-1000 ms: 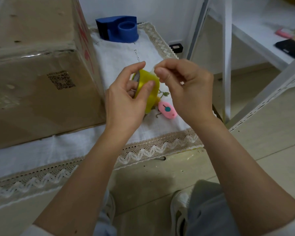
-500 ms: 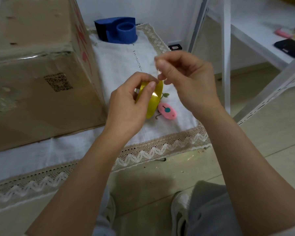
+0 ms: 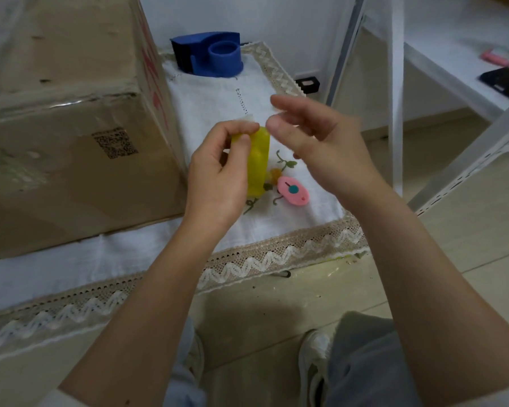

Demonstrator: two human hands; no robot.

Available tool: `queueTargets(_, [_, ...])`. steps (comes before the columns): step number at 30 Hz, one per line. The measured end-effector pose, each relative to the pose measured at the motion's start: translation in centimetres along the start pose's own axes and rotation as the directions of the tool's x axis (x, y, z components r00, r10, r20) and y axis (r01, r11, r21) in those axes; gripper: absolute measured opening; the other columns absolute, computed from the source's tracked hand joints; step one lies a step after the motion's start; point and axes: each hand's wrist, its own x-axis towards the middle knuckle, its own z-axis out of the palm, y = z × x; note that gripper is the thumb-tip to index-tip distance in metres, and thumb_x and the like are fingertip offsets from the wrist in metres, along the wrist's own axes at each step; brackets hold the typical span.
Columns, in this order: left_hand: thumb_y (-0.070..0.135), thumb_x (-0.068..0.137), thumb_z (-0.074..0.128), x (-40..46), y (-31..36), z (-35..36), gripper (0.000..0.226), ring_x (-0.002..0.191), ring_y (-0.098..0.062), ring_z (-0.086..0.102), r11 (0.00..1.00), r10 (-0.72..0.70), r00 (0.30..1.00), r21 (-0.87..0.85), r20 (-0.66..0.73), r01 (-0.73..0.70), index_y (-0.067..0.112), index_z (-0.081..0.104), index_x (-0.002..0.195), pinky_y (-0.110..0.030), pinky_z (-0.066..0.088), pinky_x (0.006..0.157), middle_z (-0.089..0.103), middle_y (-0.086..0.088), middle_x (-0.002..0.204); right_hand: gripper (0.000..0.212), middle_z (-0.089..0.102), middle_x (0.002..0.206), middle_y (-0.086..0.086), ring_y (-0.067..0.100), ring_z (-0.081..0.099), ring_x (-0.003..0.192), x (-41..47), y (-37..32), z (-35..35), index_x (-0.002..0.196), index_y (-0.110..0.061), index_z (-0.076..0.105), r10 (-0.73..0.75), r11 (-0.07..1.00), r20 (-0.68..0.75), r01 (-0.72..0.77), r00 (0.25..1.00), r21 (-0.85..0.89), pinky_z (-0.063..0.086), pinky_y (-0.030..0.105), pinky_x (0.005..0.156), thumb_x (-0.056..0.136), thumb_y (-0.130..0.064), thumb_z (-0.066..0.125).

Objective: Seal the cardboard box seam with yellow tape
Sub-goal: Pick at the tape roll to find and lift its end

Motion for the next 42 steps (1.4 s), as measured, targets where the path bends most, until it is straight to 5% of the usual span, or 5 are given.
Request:
queueTargets(8, [0.020, 0.096, 0.048, -0.2, -0.5, -0.4, 0.028, 0.078, -0.009, 0.061, 0.994, 0.041, 0.996, 0.097, 0.081, -0.049, 0.030, 0.064, 0.116, -0.041, 0.058, 0.081, 0.069, 0.011, 0.096, 0.033, 0.074, 0.096, -0.010, 0.010, 0.066, 0.092, -0.2, 0.7, 1.4, 0.113, -0.025, 0.071, -0.173, 0.979, -0.101, 0.160, 0.980, -0.124, 0.055, 0.025, 0.075, 0.081, -0.021, 0.078])
queueTargets(17, [0.017, 0.100, 0.051, -0.3, -0.4, -0.6, 0.025, 0.062, 0.004, 0.054, 0.979, 0.062, 0.986, 0.185, 0.154, -0.091, 0.028, 0.058, 0.121, -0.010, 0.040, 0.060, 0.061, 0.026, 0.071, 0.010, 0.065, 0.091, -0.007, 0.007, 0.064, 0.087, -0.2, 1.0, 1.9, 0.095, -0.021, 0.076, -0.312, 0.945, -0.113, 0.295, 0.943, -0.144, 0.050, 0.016, 0.074, 0.085, -0.020, 0.074])
queueTargets(29, [0.025, 0.100, 0.056, -0.1, -1.0, -0.9, 0.030, 0.048, -0.002, 0.046, 0.977, 0.098, 0.989, 0.178, 0.106, -0.116, 0.036, 0.059, 0.128, -0.016, 0.039, 0.054, 0.053, 0.007, 0.052, 0.008, 0.073, 0.087, -0.005, 0.009, 0.071, 0.088, -0.3, 0.8, 1.6, 0.093, -0.016, 0.073, -0.108, 0.986, -0.108, 0.120, 0.988, 0.115, 0.057, 0.027, 0.085, 0.089, -0.010, 0.069])
queueTargets(35, [0.029, 0.097, 0.058, 0.0, -1.0, -0.6, 0.016, 0.091, -0.010, 0.069, 0.972, 0.121, 0.992, 0.199, 0.036, -0.126, 0.032, 0.068, 0.109, -0.041, 0.059, 0.080, 0.073, 0.008, 0.095, 0.011, 0.075, 0.087, -0.003, 0.010, 0.071, 0.091, -0.4, 0.2, 1.7, 0.100, -0.019, 0.075, 0.025, 0.973, -0.105, 0.000, 0.994, 0.229, 0.058, 0.037, 0.093, 0.092, -0.018, 0.066])
queueTargets(42, [0.029, 0.098, 0.058, -0.1, -0.9, -0.5, 0.015, 0.085, -0.001, 0.064, 0.963, 0.161, 0.987, 0.223, -0.021, -0.153, 0.025, 0.070, 0.107, -0.024, 0.054, 0.074, 0.069, 0.015, 0.095, 0.021, 0.070, 0.080, -0.006, 0.005, 0.069, 0.077, 0.4, 0.7, 0.8, 0.114, -0.018, 0.070, 0.050, 0.986, -0.291, -0.001, 0.955, 0.169, 0.057, 0.023, 0.075, 0.094, -0.016, 0.064])
